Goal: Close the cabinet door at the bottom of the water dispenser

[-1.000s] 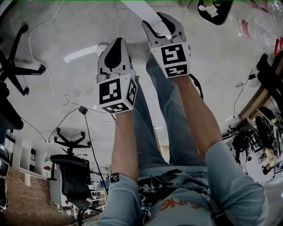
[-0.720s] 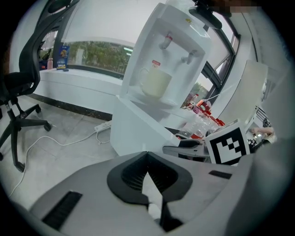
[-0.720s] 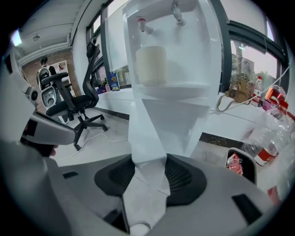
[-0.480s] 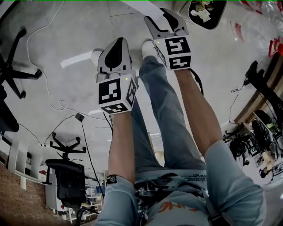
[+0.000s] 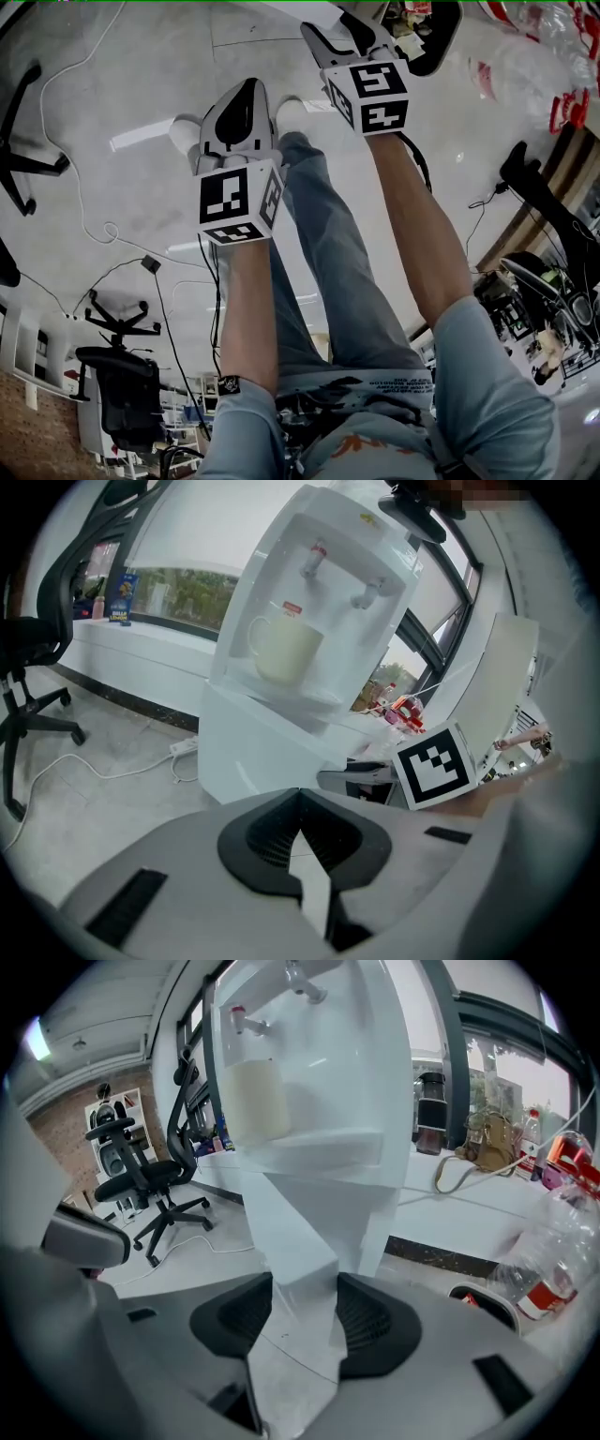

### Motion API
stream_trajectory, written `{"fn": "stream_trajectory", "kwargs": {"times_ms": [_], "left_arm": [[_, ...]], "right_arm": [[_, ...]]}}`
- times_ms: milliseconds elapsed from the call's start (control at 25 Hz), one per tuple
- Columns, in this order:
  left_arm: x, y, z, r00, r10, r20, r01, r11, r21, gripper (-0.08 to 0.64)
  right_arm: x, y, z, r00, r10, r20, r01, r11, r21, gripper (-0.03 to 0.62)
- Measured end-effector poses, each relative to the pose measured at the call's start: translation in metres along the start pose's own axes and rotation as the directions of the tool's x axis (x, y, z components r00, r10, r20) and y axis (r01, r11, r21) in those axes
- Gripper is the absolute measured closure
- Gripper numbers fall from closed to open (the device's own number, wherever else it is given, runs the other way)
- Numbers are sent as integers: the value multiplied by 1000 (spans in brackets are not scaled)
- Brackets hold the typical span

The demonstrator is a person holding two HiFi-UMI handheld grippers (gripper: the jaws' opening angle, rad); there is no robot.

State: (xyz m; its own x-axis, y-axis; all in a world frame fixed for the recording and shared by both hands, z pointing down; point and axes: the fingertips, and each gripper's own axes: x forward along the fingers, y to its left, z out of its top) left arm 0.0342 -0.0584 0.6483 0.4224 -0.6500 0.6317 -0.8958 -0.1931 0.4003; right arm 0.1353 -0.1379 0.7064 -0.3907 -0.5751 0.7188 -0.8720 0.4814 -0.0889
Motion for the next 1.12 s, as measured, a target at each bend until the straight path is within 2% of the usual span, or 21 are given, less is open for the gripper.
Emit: {"fn": "stream_trajectory", "kwargs": {"times_ms": [360,560,1120], "left_arm": [[9,-11,-2,1000,5,3,-5,1000,-7,538],[14,-10,6,1000,14,12,-14,1000,-5,538],[15,-2,20,999,31,26,-31,999,-11,538]], "right_arm": [[8,-35,15,1000,-20,13,21,998,-54,371],[17,-58,32,997,-60,38,62,997,-53,387],[40,-92,61,994,-90,56,91,996,-20,423]]}}
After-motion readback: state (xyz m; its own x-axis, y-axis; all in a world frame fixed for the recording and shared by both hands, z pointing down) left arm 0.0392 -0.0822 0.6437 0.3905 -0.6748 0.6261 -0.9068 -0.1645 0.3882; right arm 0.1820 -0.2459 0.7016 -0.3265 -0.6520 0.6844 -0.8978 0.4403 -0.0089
